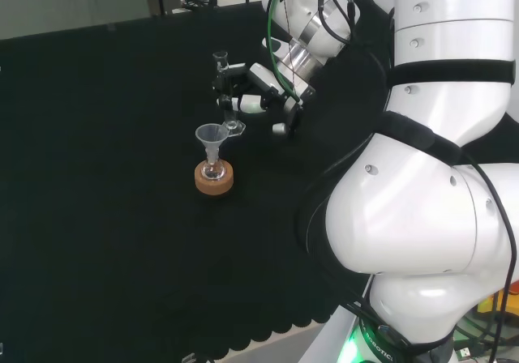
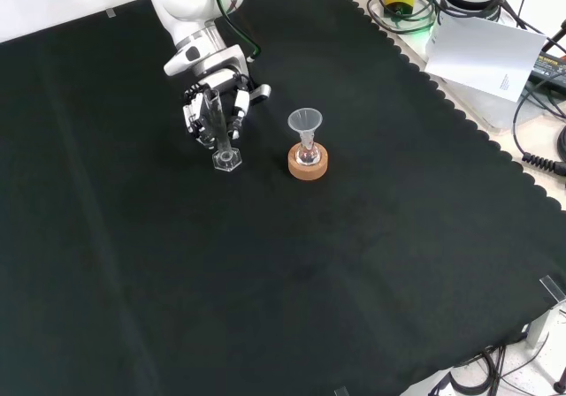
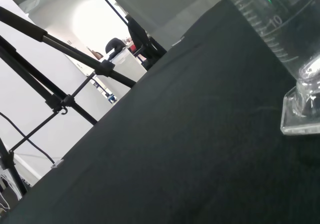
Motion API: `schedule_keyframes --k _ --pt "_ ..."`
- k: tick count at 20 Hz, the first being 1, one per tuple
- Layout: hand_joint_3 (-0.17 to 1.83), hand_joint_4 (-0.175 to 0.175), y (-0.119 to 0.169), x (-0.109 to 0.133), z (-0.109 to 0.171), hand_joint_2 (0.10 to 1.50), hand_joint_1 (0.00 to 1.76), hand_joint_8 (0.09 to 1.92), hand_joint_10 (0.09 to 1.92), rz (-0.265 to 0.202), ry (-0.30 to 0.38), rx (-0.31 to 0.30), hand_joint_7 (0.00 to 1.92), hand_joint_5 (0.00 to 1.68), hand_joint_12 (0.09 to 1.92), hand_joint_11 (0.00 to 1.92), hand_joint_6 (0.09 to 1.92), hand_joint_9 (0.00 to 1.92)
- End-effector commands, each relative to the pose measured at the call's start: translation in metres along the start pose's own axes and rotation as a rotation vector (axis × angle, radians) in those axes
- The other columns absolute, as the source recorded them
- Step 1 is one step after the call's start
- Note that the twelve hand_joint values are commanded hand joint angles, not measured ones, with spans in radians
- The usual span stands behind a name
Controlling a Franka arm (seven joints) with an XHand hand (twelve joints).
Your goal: Put the graduated cylinder back on the table.
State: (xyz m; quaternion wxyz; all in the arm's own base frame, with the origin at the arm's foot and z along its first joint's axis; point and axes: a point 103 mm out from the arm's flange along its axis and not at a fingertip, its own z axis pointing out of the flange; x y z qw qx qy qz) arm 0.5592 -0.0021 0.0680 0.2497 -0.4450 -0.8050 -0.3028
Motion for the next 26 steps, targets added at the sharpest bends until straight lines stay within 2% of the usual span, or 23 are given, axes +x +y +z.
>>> schedule_keyframes --k 1,4,8,11,19,26 --pt "-0.03 -0.017 -0.003 -0.002 0.002 1.12 1.10 0.56 0.09 0.000 0.006 0.018 0.88 0.79 0.89 1.04 0.76 1.29" --pt "-0.08 -0.007 -0.004 -0.002 0.000 1.08 1.08 0.55 0.09 -0.003 0.005 0.022 0.80 0.72 0.94 0.95 0.63 1.24" --pt "-0.16 -0.022 -0.005 -0.001 0.000 1.02 0.99 0.56 0.09 -0.008 -0.006 0.037 0.70 0.54 1.03 0.84 0.54 1.15" --pt "-0.17 -0.026 -0.005 -0.002 -0.002 0.99 0.95 0.57 0.09 0.011 -0.004 0.035 0.66 0.44 1.10 0.76 0.45 1.10" --pt "-0.17 -0.029 -0.004 -0.005 -0.013 0.94 0.84 0.57 0.09 0.043 -0.006 0.044 0.56 0.41 1.24 0.56 0.30 1.00" --pt "-0.17 -0.039 -0.009 0.000 -0.038 0.90 0.77 0.63 0.09 0.078 -0.027 0.047 0.23 0.36 1.32 0.34 0.11 0.73"
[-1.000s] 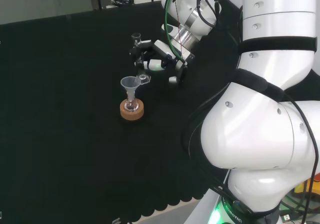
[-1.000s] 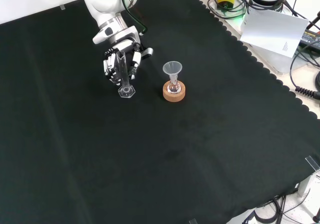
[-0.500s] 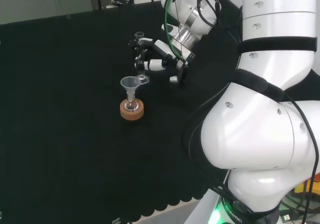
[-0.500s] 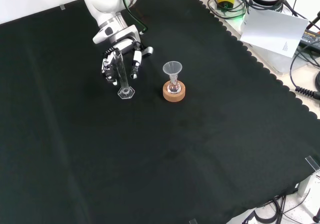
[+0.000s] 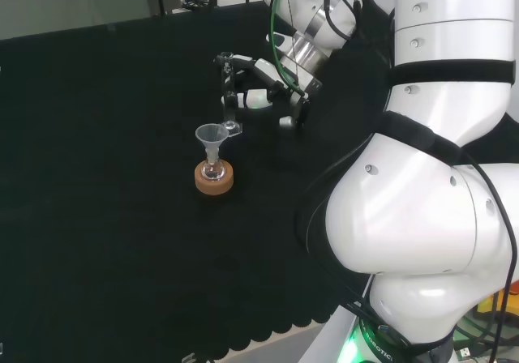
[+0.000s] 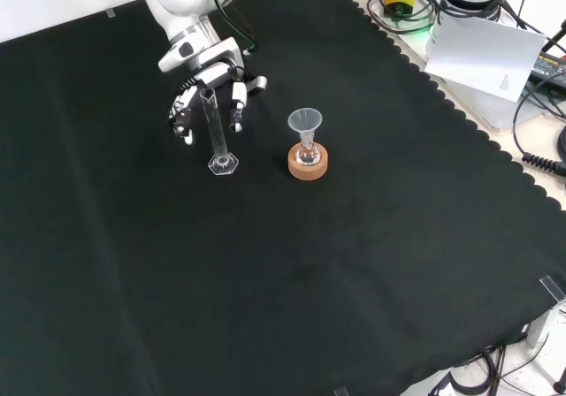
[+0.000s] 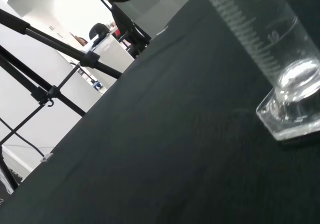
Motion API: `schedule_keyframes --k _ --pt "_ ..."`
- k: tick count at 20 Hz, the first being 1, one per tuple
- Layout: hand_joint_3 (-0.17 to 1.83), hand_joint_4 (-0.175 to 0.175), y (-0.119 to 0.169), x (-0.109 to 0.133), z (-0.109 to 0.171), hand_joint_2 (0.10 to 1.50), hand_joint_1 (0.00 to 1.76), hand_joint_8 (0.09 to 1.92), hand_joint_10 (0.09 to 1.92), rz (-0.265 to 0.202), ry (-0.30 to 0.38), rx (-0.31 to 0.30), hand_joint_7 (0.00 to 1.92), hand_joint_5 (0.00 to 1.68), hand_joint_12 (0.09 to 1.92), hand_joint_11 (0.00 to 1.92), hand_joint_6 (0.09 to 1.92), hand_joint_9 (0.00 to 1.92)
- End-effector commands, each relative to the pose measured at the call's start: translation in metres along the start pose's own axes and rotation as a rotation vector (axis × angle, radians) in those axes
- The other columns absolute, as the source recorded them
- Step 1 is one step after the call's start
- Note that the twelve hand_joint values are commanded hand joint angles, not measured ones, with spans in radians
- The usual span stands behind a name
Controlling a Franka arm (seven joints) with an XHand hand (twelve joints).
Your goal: Put the graduated cylinder back on the table.
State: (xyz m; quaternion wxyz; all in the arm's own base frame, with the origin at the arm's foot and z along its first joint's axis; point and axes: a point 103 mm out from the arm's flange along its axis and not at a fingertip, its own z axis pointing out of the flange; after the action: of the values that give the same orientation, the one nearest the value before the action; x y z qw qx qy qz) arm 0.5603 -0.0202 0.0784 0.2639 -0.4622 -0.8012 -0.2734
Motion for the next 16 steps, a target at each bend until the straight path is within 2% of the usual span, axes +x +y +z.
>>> schedule_keyframes --k 1,4,9,12,16 --pt "-0.17 -0.038 -0.009 0.005 -0.022 0.90 0.77 0.63 0.09 0.031 -0.017 -0.013 0.21 0.36 1.33 0.32 0.09 0.71" --pt "-0.17 -0.039 -0.018 0.010 -0.038 0.90 0.76 0.63 0.09 0.043 -0.045 -0.046 0.17 0.35 1.33 0.29 0.09 0.68" --pt "-0.17 -0.040 -0.048 0.026 -0.077 0.90 0.76 0.64 0.09 0.096 -0.106 -0.085 0.17 0.35 1.34 0.28 0.09 0.67" --pt "-0.17 -0.041 -0.068 0.042 -0.098 0.90 0.76 0.65 0.09 0.121 -0.148 -0.106 0.17 0.35 1.35 0.27 0.09 0.67" --pt "-0.17 -0.042 -0.097 0.073 -0.121 0.90 0.76 0.65 0.09 0.131 -0.216 -0.145 0.17 0.35 1.35 0.27 0.09 0.68"
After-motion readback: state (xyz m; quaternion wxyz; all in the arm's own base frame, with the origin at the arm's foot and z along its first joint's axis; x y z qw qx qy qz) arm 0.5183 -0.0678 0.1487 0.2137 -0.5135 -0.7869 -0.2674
